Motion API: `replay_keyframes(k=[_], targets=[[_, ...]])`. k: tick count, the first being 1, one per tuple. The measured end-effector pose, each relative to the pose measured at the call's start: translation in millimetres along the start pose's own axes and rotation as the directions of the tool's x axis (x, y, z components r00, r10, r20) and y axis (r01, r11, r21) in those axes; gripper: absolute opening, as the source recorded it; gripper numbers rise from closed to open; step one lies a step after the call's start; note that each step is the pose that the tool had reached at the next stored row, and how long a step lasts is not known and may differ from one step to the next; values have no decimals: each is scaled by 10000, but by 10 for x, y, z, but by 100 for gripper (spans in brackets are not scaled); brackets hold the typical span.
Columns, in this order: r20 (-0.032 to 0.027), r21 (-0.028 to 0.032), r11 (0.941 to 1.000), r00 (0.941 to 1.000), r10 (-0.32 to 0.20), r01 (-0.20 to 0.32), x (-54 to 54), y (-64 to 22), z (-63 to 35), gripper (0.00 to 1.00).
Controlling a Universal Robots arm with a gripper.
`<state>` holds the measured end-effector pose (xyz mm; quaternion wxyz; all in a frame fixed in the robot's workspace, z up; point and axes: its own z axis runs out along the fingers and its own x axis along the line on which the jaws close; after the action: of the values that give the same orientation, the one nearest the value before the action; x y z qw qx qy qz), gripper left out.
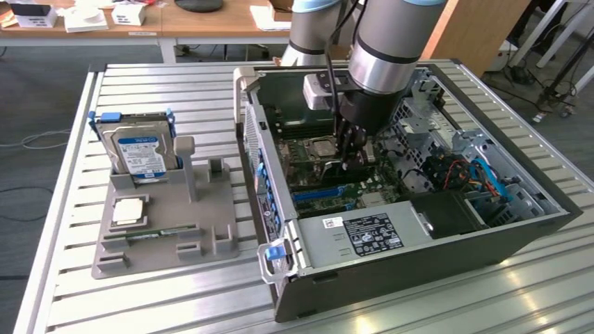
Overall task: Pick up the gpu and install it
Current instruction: 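Insert the gpu into the slot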
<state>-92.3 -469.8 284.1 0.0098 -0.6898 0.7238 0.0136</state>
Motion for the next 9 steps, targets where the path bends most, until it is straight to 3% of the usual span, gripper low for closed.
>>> replay_keyframes(k=[9], targets=[[-2, 3, 10000, 10000, -7, 7, 2, 5, 34, 27]])
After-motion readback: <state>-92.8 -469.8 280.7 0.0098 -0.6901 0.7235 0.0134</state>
